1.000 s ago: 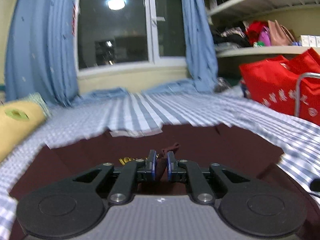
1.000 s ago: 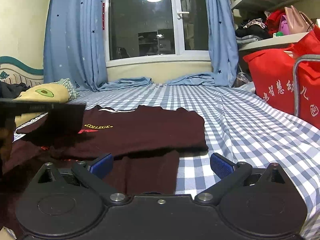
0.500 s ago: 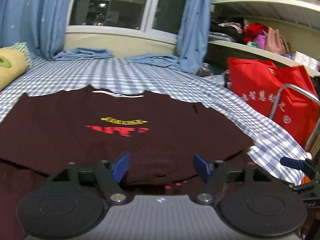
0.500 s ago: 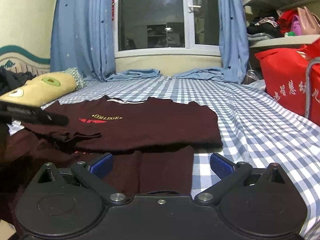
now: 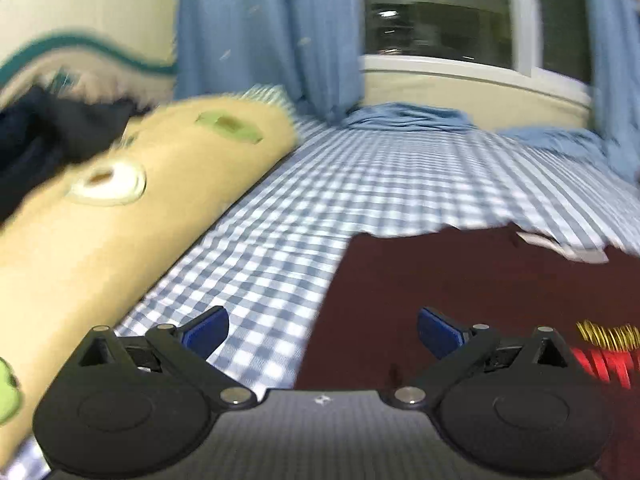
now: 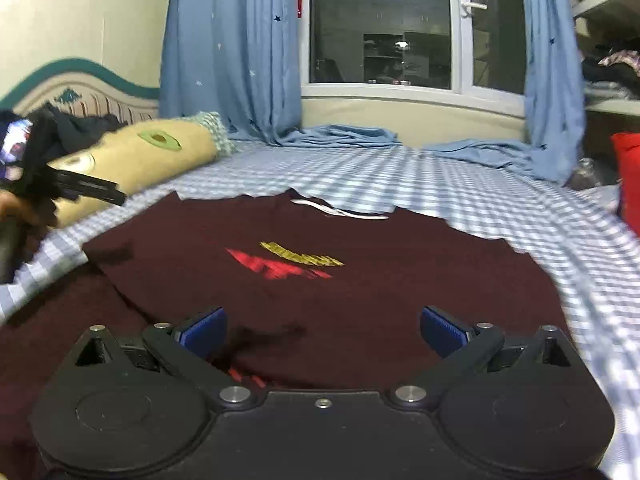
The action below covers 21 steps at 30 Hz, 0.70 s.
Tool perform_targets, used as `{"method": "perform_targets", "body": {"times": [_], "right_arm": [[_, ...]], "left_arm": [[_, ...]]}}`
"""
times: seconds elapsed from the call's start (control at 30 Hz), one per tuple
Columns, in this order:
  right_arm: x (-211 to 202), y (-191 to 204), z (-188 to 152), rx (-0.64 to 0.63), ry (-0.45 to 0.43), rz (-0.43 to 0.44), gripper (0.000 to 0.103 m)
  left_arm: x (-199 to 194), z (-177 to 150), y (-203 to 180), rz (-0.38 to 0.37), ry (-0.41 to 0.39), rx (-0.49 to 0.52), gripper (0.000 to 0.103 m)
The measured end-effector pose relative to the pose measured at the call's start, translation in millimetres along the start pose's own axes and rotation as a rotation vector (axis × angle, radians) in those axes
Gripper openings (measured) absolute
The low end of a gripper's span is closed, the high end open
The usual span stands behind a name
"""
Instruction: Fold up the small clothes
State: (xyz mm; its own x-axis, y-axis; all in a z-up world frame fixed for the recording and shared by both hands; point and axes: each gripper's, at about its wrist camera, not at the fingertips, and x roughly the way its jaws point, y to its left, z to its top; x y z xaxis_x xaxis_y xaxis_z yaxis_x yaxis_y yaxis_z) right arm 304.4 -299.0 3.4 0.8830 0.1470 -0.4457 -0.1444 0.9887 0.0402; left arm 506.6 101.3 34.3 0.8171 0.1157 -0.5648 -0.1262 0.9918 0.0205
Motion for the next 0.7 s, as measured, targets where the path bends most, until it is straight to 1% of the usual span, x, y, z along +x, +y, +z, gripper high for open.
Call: {"method": "perform_targets", "body": {"times": [0.1, 0.17, 0.23, 0.3, 0.4, 0.47, 0.57, 0.6, 0.63, 0.7], "right_arm": [[21.0, 12.3, 6.5, 0.010, 0.009, 0.004, 0.103], [32.8, 19.7, 5.7, -0.016, 0.028, -0.017, 0.103], [41.5, 25.9, 1.1, -0.046, 0.048, -0.038, 0.103], [47.9, 28.4, -6.4, -0.061, 0.068, -0.053, 0.103], [55.2, 28.2, -18.8, -0.052, 0.098, -0.049, 0.103], [55.0, 25.8, -25.7, -0.029, 0.097, -0.043, 0.103], [55.1, 23.0, -27.9, -0.007, 0.094, -0.030, 0.103], [55.7, 21.7, -28.6, 0.003, 0.096, -0.024, 0.103], [55.6, 20.5, -29.3, 0.012, 0.096, -0.019, 0.103], [55.1, 18.7, -30.3, 0.026, 0.095, -0.012, 0.103]], "left_arm": [[30.9, 16.5, 15.5, -0.027, 0.037, -0.133, 0.102], [48.1, 20.1, 17.0, -0.054, 0.049, -0.171, 0.102], [64.8, 21.1, 11.4, -0.047, 0.056, -0.159, 0.102], [81.8, 19.1, 6.3, -0.022, 0.069, -0.146, 0.102], [104.9, 17.2, 3.5, 0.007, 0.095, -0.149, 0.101], [117.3, 13.9, 8.1, 0.022, 0.112, -0.176, 0.101], [134.3, 7.2, 15.7, 0.039, 0.161, -0.220, 0.102], [137.3, 5.1, 16.7, 0.038, 0.163, -0.222, 0.102], [138.0, 3.3, 15.0, 0.045, 0.147, -0.210, 0.102], [140.1, 2.1, 10.6, 0.061, 0.152, -0.179, 0.103]]}}
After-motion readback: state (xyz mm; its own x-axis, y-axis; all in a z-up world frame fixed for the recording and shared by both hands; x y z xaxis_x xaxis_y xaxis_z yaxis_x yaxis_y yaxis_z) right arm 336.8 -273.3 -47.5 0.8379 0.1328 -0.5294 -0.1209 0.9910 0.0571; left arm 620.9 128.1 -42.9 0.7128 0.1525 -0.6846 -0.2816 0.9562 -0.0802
